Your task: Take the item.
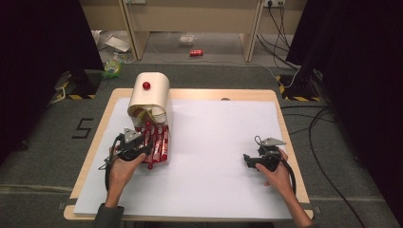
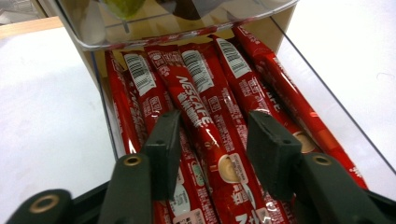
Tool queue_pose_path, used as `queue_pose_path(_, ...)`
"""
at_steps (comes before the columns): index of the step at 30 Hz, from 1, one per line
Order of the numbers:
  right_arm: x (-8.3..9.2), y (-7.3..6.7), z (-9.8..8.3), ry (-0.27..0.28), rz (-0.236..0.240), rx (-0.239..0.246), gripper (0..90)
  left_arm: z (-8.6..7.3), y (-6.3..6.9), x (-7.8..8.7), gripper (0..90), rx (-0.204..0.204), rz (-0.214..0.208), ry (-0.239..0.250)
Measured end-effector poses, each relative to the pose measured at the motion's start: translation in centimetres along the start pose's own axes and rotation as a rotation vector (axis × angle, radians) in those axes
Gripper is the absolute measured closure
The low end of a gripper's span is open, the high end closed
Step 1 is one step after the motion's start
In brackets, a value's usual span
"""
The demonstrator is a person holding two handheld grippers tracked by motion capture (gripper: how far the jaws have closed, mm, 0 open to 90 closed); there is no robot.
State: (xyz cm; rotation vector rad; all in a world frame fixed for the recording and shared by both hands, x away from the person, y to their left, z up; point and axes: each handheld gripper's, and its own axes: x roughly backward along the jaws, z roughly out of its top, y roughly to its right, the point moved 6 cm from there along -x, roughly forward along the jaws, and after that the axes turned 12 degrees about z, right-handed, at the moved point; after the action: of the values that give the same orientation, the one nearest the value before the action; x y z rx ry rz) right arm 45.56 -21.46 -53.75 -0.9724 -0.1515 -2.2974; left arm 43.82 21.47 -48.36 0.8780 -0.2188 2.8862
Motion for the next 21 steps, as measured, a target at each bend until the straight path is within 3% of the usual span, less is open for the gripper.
queue_pose_path(3,0.00,0.00,0.00,0.000,0.000,0.000,14.0,-0.07,-0.22,0.04,59.5,-0.001,0.011,0.003)
queue_pose_path(12,0.00,0.00,0.00,0.000,-0.001,0.001,14.1,-0.38,-0.19,-0.14,67.8,-0.057,0.054,0.004)
queue_pose_path(16,0.01,-0.01,0.00,0.000,-0.001,0.001,14.1,-0.50,-0.15,-0.21,80.6,-0.048,0.027,0.021)
queue_pose_path(21,0.00,0.00,0.00,0.000,-0.001,0.001,14.0,-0.23,-0.07,0.22,83.7,-0.047,0.030,0.040)
